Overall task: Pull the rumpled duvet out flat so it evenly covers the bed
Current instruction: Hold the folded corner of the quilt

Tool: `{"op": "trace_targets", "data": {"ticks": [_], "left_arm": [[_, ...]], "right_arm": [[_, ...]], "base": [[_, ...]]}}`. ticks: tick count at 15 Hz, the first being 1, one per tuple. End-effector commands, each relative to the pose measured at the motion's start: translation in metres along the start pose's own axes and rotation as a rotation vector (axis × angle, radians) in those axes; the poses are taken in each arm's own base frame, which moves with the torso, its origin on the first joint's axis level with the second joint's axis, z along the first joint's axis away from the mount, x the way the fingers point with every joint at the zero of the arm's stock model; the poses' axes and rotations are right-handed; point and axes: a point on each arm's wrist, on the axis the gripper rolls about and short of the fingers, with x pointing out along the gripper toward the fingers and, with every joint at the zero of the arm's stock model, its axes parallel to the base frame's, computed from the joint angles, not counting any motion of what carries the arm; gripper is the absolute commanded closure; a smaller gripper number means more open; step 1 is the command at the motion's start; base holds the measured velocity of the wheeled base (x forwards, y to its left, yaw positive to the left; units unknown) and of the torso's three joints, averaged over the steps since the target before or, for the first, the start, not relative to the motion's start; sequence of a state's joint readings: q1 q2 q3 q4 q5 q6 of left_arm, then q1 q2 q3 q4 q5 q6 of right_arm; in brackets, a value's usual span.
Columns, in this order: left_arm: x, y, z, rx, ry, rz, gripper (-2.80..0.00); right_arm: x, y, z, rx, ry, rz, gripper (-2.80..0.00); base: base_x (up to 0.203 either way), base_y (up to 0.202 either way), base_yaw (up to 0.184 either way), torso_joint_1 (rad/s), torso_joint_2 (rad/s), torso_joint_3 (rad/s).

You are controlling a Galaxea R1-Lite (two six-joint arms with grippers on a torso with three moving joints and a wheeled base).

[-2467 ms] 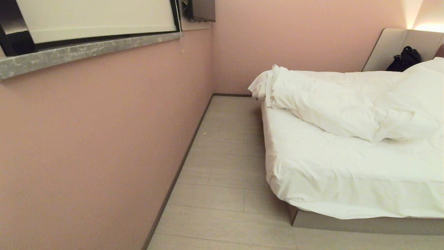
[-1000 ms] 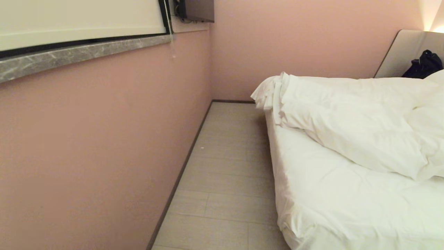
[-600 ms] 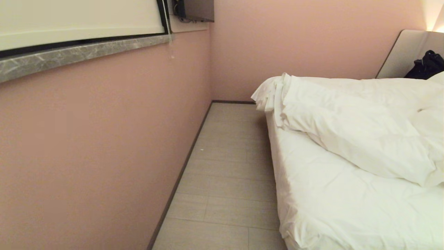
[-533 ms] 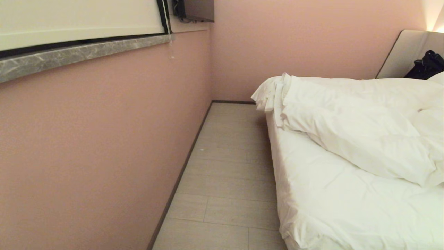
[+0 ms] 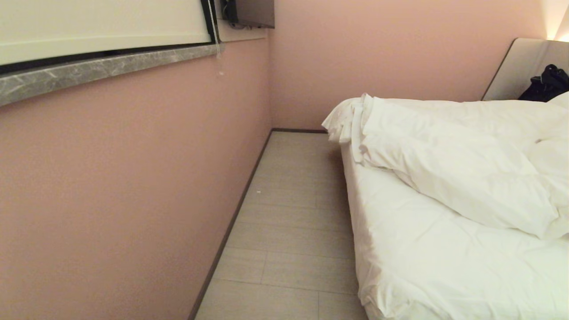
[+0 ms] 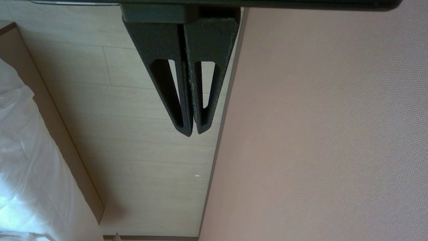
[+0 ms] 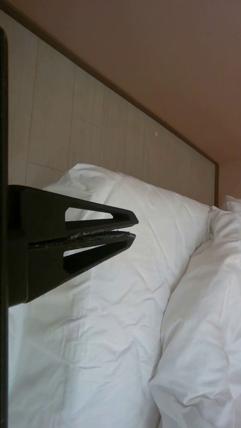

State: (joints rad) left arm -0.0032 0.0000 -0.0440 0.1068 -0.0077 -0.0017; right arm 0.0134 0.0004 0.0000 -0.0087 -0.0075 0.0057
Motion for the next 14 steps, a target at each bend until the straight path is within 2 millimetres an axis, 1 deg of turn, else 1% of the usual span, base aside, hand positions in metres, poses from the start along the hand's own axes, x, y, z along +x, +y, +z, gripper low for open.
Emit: {"op": "trace_targets", "data": {"ticks": [1,11,14], "left_arm": [[0.0000,0.0000,0.0001,0.000,0.000,0.000,0.00],[0.0000,0.0000,0.0001,0.002,0.000,0.000,0.00],[0.0000,0.0000,0.0001,0.000,0.000,0.000,0.00]], "right_arm": [[0.0001,0.0000,0.0001,0.000,0.001,0.000,0.00],[0.0001,0.0000,0.0001,0.000,0.001,0.000,0.00],[0.0001,0.0000,0.0001,0.000,0.001,0.000,0.00]], "base": [[0.000,0.000,0.000,0.000,0.00,0.000],[0.000,0.000,0.000,0.000,0.00,0.000],[0.003,-0.125,0.005,0.006,0.00,0.002]]}}
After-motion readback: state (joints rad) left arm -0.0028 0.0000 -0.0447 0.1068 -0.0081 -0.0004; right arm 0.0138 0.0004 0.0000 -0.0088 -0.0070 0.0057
